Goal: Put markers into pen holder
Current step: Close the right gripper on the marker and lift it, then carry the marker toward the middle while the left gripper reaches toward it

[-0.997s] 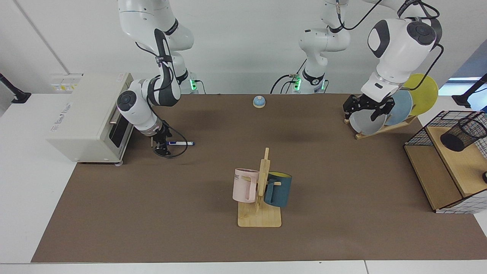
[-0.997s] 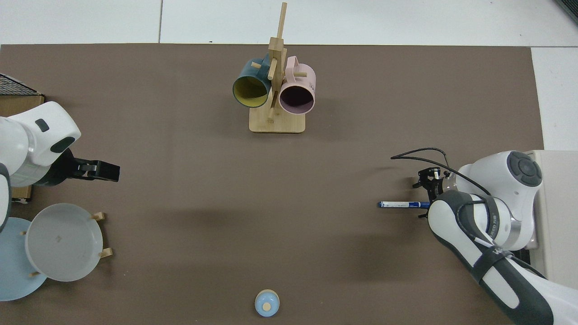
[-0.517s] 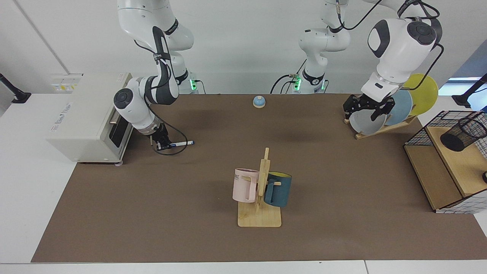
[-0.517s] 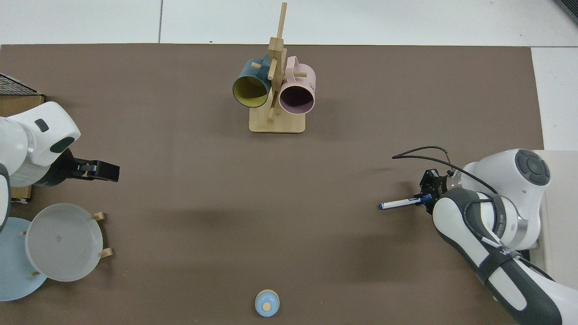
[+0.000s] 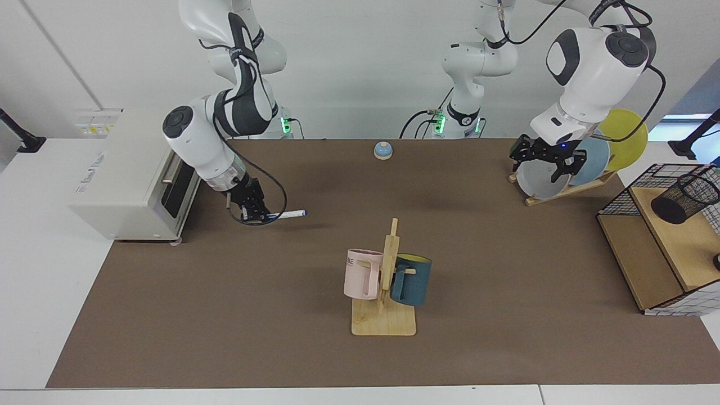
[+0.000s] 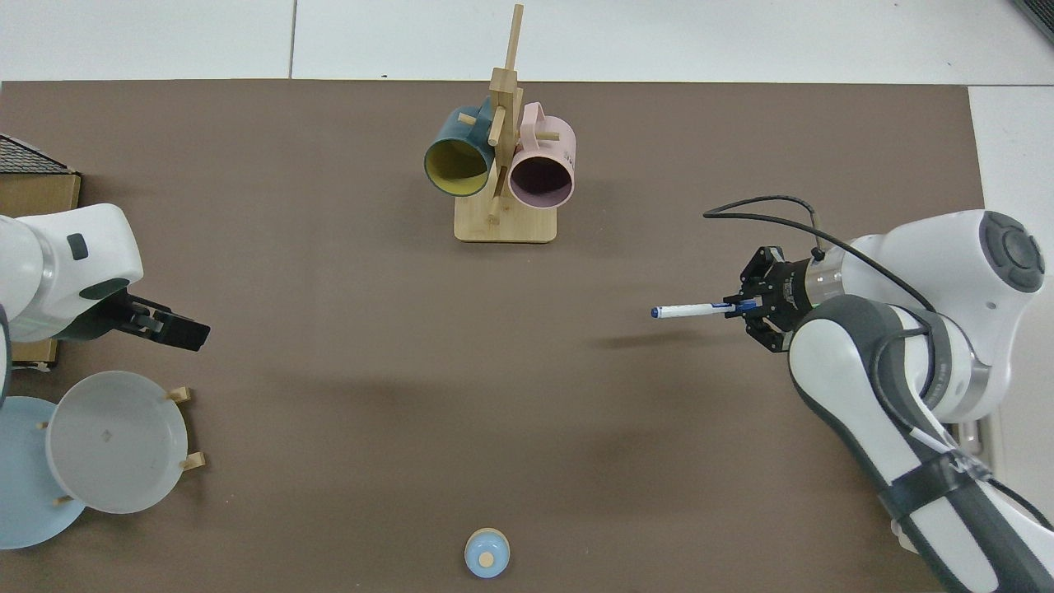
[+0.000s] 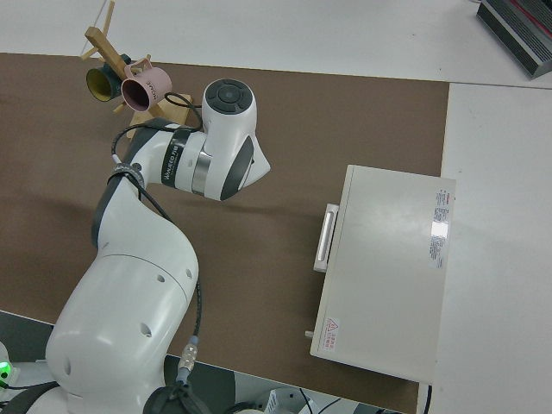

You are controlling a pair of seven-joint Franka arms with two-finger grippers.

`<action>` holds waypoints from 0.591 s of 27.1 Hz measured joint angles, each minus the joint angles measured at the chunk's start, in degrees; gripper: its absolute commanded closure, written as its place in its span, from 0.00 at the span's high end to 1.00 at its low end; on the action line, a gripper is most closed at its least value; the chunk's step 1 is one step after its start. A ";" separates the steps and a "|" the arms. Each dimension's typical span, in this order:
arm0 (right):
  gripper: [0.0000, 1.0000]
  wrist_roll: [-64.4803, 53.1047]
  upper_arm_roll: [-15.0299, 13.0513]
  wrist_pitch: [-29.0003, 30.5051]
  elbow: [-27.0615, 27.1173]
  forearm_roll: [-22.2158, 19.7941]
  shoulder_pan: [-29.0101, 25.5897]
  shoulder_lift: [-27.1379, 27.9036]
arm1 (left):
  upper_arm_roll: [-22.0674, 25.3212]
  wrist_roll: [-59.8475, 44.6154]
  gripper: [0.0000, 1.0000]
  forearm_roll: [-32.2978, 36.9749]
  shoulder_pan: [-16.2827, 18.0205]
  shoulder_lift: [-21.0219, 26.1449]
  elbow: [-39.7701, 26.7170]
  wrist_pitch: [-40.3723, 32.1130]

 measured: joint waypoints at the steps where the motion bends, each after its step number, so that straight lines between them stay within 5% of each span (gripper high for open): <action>1: 0.00 1.82 0.06 -0.01 0.86 0.03 1.17 -0.12 | 0.05 1.22 1.00 0.00 0.00 0.00 0.00 -0.01; 5: 0.00 7.39 0.41 0.06 3.70 1.05 5.67 -0.31 | 0.05 7.16 1.00 -0.04 -0.01 0.00 0.01 -0.01; 11: 0.00 8.57 0.49 0.63 5.99 10.05 9.07 -0.29 | -0.13 24.33 1.00 -1.23 -0.11 0.00 0.52 0.26; 16: 0.00 12.26 0.45 3.76 6.27 12.15 10.68 -0.17 | -0.71 36.29 1.00 -3.30 -0.99 0.01 0.99 2.00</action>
